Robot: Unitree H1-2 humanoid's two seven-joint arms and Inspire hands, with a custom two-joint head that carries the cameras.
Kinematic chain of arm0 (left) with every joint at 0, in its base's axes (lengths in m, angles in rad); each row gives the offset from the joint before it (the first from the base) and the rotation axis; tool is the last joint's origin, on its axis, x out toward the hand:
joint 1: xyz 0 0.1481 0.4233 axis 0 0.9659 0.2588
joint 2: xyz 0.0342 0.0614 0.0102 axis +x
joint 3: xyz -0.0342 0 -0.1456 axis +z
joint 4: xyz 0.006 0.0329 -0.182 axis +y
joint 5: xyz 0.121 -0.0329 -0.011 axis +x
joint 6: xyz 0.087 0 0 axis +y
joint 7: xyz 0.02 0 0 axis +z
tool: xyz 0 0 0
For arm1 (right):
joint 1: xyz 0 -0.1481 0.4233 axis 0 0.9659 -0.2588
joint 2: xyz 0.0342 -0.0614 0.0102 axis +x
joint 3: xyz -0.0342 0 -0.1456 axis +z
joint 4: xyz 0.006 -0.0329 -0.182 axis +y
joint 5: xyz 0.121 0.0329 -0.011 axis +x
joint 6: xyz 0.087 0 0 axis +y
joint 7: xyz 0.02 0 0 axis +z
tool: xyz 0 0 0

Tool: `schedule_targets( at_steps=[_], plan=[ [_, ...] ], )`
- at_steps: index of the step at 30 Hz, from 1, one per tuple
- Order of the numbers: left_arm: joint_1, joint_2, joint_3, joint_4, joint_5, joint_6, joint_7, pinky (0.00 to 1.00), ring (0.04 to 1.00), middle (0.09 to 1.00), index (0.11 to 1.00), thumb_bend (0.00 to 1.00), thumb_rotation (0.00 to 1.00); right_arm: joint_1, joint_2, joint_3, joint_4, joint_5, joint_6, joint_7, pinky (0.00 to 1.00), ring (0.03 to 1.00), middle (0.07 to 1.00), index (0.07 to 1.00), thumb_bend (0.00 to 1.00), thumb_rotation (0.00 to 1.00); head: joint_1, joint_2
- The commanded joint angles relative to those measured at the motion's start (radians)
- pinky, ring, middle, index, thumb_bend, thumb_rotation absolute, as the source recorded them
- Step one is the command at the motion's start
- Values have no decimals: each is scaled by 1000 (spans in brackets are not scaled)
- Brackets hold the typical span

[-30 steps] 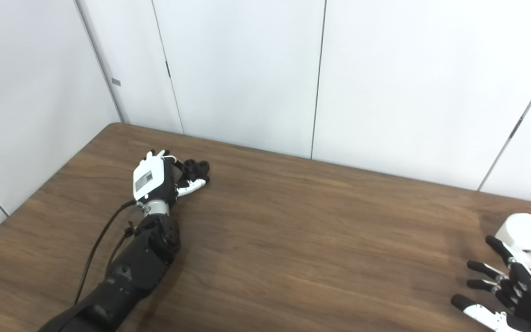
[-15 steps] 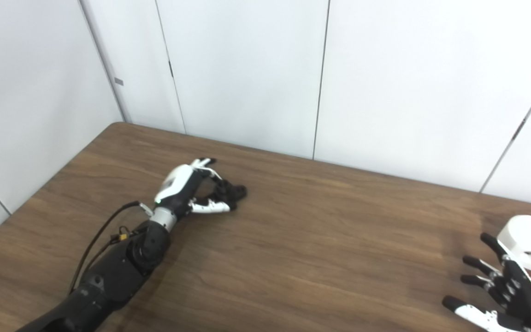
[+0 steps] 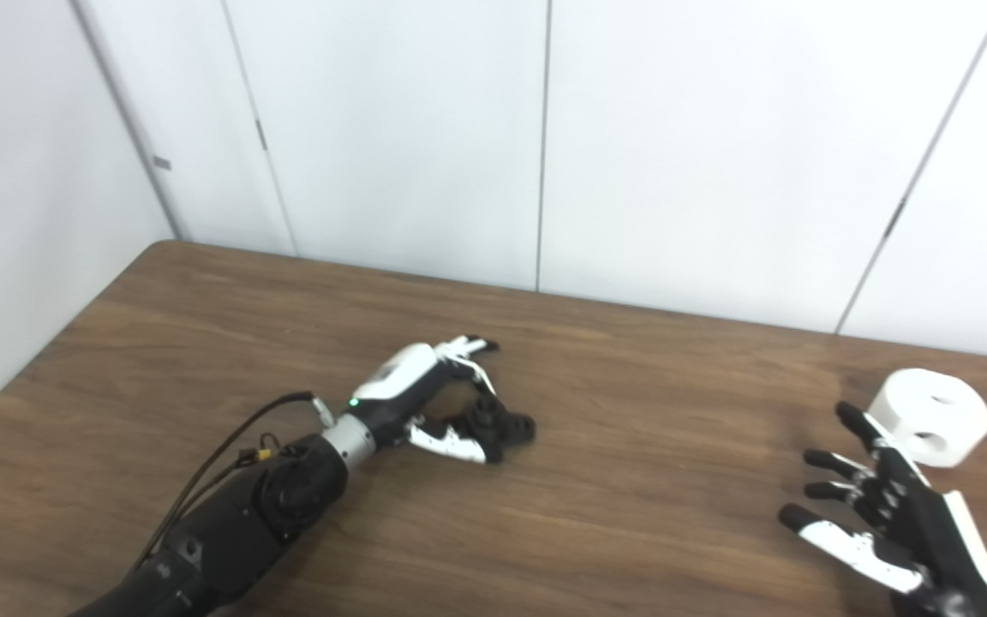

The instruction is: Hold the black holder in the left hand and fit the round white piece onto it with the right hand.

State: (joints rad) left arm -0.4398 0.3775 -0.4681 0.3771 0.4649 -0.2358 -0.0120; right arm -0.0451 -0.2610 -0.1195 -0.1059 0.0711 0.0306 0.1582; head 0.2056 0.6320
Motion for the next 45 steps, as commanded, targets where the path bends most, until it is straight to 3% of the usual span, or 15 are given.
schedule_targets(
  at_steps=[1, 13, 21, 29, 33, 36, 41, 45],
  plan=[
    [-4, -26, -63, -3, 65, -39, -80, 1000, 1000, 951, 481, 525, 70, -33, -7, -4, -26, 4, -56, -6, 602, 754, 947, 889, 830, 283, -10, 2],
    [-22, -96, -129, 14, 108, -83, -82, 1000, 1000, 949, 480, 524, 74, -38, 3, 16, -41, -25, -84, -10, 592, 756, 974, 922, 793, 286, -96, 20],
    [-9, -129, -133, 23, 157, -56, -40, 1000, 1000, 933, 479, 525, 69, -38, 10, 27, -51, -36, -80, -15, 580, 768, 976, 927, 781, 295, -168, 30],
    [-7, -126, -126, 14, 164, -51, -42, 1000, 1000, 930, 479, 525, 68, -72, -15, 30, -117, -84, -43, -19, 636, 761, 948, 911, 831, 326, -313, 38],
    [-8, -104, -126, 15, 170, -58, -48, 1000, 1000, 932, 480, 525, 68, -123, -100, 40, -194, -259, 14, -16, 603, 755, 934, 905, 807, 292, -433, 31],
    [-12, -83, -132, 23, 189, -68, -45, 1000, 1000, 929, 480, 525, 68, -168, -156, 58, -228, -427, 81, -21, 577, 728, 881, 876, 764, 166, -505, 15],
    [-9, -57, -129, 34, 200, -68, -58, 1000, 1000, 920, 480, 525, 66, -249, -233, 99, -260, -604, 200, 33, 599, 763, 875, 862, 782, 84, -641, -29],
    [-5, -44, -125, 50, 203, -97, -42, 999, 1000, 917, 480, 525, 68, -316, -312, 142, -272, -762, 275, 119, 638, 802, 907, 873, 777, 197, -705, -59]
  ],
)
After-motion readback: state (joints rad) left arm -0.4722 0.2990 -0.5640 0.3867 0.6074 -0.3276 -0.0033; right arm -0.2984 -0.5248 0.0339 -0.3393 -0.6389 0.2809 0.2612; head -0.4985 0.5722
